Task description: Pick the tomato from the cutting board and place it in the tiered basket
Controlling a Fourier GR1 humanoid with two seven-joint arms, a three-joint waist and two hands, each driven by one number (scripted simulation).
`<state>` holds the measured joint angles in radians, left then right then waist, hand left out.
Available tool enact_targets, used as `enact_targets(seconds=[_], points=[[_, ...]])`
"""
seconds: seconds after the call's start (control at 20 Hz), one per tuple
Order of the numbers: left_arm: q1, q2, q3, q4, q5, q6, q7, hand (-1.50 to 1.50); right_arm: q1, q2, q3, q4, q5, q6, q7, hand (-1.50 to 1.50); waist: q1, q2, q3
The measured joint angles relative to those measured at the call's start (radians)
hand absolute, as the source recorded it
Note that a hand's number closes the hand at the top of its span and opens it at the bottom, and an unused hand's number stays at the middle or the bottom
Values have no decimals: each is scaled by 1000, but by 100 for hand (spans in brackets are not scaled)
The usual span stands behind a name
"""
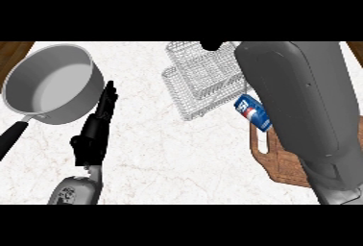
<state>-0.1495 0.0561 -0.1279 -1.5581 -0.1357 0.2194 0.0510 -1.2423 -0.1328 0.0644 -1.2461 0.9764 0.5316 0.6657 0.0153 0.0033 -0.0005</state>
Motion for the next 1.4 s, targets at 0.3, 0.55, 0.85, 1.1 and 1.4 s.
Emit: enact_targets(seconds=[0.3, 0.55, 0.85, 1.1, 1.4], points=[[-7, 12, 21, 16, 11, -16, -13, 0, 37, 40, -112, 96, -43, -121, 11, -150, -2, 1, 0], [-21, 7, 26, 31, 12, -20, -14, 0, 46, 57, -202, 135, -117, -202, -29, -150, -5, 0, 0], [-2, 9, 24, 3, 8, -20, 1, 0, 63, 30, -324, 96, -183, -327, -36, -150, -9, -3, 0], [7, 5, 31, 18, 7, -17, -23, 0, 92, -44, -431, 36, -241, -346, 22, -150, -19, -5, 1], [38, 7, 27, -27, 2, -13, 2, 0, 221, -158, -597, -87, -399, -267, 29, -150, -31, -10, 1]])
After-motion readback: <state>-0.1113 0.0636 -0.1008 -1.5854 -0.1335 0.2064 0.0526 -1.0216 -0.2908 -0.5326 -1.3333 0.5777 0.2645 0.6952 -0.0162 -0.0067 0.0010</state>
